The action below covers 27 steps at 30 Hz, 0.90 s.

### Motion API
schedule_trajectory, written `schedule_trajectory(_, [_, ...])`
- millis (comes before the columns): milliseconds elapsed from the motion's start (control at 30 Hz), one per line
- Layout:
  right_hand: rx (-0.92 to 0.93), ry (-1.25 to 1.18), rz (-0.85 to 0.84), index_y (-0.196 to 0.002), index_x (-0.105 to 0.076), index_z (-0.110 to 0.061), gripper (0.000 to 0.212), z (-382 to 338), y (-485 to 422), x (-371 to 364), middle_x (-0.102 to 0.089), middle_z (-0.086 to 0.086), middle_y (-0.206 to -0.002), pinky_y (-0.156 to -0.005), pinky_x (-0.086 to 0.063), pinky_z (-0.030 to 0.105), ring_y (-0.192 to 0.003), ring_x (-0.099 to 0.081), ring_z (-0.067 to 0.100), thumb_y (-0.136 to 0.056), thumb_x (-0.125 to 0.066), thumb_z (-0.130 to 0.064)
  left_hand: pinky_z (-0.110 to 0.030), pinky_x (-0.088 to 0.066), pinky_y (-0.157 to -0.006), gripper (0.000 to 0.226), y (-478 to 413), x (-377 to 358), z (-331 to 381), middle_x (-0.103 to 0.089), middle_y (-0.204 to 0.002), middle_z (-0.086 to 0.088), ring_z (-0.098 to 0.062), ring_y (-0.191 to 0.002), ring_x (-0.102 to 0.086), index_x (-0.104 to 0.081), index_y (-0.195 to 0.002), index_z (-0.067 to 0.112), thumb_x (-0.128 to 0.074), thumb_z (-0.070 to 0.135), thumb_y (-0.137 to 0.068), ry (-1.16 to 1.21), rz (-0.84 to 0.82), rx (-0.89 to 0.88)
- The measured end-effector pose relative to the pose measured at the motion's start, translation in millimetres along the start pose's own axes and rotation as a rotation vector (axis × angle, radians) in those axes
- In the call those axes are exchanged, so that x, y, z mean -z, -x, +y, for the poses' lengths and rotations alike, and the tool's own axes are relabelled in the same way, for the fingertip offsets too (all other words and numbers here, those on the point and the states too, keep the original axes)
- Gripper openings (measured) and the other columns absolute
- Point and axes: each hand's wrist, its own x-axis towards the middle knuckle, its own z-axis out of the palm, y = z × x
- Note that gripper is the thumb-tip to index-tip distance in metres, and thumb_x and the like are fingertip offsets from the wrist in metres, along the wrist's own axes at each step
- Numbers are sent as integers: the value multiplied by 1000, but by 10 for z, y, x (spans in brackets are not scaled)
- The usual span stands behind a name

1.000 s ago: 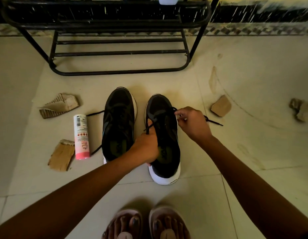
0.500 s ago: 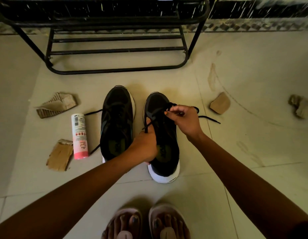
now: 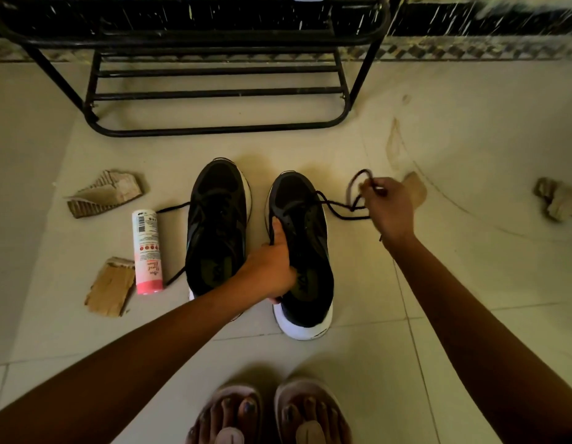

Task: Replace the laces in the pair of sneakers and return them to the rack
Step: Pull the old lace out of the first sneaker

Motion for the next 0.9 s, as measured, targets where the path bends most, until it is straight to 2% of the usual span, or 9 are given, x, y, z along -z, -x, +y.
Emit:
schedule_trajectory(100, [165,493,-173,-108,-67,-13,40,148,132,-94,-61,12,-112,-86,-45,31,-104,-57,27,-79,-68,-40,-43,-52,-86,84,-9,84,-32,-50,-131,-16,-35,-97,-61,15,-149,19,-47,37,-95,-17,32,-33])
schedule_trajectory(167, [255,399,-152,-105,-67,-16,31,114,370,-153,-59,8,-113,-91,-47,36,-105,-55,23,-83,-66,-37,-38,-51,-84,72,-36,199,-20,-56,-125,-11,-32,-96,-62,-16,-147,18,-47,51,-91,-76,98,-54])
schedule_trajectory(267, [334,80,-209,-101,-66,-20,18,51,822,-229,-61,-7,-99,-84,-49,30,-95,-57,6,-90,-58,-32,-34,-48,-81,53,-128,369,-28,-62,-110,-12,-29,-96,-60,-53,-122,14,-35,55,-94,-113,224,-43])
schedule_trajectory(400, [385,139,-281,-127,-56,-11,56,231,1094,-300,-51,2,-131,-104,-33,20,-122,-45,11,-78,-51,-38,-37,-45,-90,34,-243,474,-80,-58,-123,-12,-30,-112,-56,-57,-126,16,-46,32,-97,-133,439,-154])
schedule_trajectory(633, [336,253,-213,-130,-53,-6,55,173,1091,-357,-51,9,-135,-99,-16,-3,-127,-44,21,-77,-52,8,-26,-39,-75,14,-391,435,-29,-53,-111,-7,-24,-99,-56,-58,-105,12,-51,18,-94,-201,555,-282])
schedule_trajectory(700, [327,270,-183,-131,-53,-5,54,169,1103,-383,-51,10,-135,-98,-14,-5,-127,-44,22,-79,-48,11,-24,-41,-73,12,-389,418,6,-60,-103,-7,-21,-94,-59,-52,-104,9,-43,16,-98,-10,560,-289])
schedule_trajectory(800, [344,298,-158,-128,-56,-2,52,169,1094,-424,-53,12,-133,-98,-14,-3,-125,-45,26,-79,-47,12,-28,-50,-74,8,-324,548,95,-61,-76,0,-13,-72,-64,-43,-95,14,-36,12,-100,690,505,-232])
schedule_trajectory(867, [350,323,-162,-128,-56,-3,49,156,1103,-433,-52,11,-134,-97,-13,-3,-125,-43,25,-82,-47,10,-27,-51,-60,15,-244,796,107,-53,-73,0,-8,-57,-56,-44,-92,17,-38,5,-98,1005,576,-224])
schedule_trajectory(900, [357,331,-162,-129,-55,-3,48,149,1109,-432,-51,10,-135,-96,-13,-4,-125,-42,24,-83,-47,9,-21,-46,-53,18,-186,950,98,-51,-76,1,-6,-57,-51,-44,-92,18,-38,2,-97,989,659,-258])
